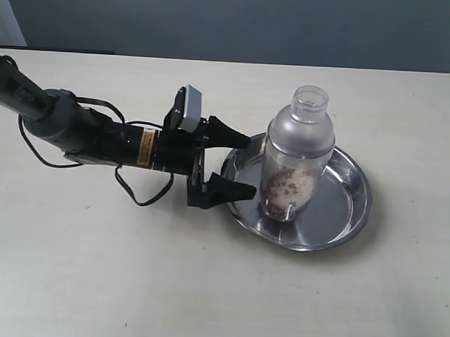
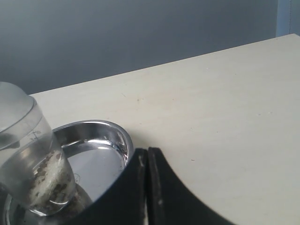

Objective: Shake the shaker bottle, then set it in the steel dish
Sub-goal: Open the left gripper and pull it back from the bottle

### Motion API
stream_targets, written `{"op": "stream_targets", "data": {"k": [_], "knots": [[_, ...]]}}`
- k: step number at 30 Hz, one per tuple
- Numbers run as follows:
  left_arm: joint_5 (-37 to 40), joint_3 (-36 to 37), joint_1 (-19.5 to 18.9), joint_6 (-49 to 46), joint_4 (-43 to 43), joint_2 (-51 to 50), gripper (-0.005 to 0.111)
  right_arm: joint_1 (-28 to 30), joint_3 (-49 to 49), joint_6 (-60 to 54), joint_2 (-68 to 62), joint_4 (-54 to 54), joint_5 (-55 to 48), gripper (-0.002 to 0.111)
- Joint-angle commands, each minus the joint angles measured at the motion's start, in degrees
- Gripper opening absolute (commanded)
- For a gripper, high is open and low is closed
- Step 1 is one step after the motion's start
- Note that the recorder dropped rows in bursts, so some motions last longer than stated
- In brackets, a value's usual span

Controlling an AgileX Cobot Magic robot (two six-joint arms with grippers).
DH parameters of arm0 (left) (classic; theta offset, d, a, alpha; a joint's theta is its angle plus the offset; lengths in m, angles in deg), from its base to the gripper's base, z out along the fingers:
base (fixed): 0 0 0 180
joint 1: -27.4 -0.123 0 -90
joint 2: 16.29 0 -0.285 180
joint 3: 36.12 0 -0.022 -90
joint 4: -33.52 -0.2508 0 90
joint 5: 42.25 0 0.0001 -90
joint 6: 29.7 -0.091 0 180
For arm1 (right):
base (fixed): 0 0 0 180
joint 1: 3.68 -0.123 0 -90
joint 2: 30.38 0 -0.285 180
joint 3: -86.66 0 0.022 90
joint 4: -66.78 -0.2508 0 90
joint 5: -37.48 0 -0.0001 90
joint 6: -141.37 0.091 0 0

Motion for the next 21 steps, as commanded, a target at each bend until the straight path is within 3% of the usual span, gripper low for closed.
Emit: {"op": "stream_targets", "data": {"k": [1,5,12,21], "knots": [[-0.7,-0.1,-2.5,2.3,-3.1,0.7,0.105,-0.1,0.1,-0.4,0.2,0.2,0.7,-0.001],[-0.7,-0.1,-5.1,6.6,-6.8,1.6,0.105,-0.1,0.1,-0.4,0.2,0.2,0.7,-0.001],[-0.7,-0.1,-7.6,24.0,-5.9,4.8,0.105,-0.1,0.1,-0.4,0.2,0.2,0.7,-0.001],[-0.7,-0.1,-7.7,24.2,-5.4,10.1,0.105,-0.1,0.1,-0.4,0.2,0.1,0.7,-0.001]]}}
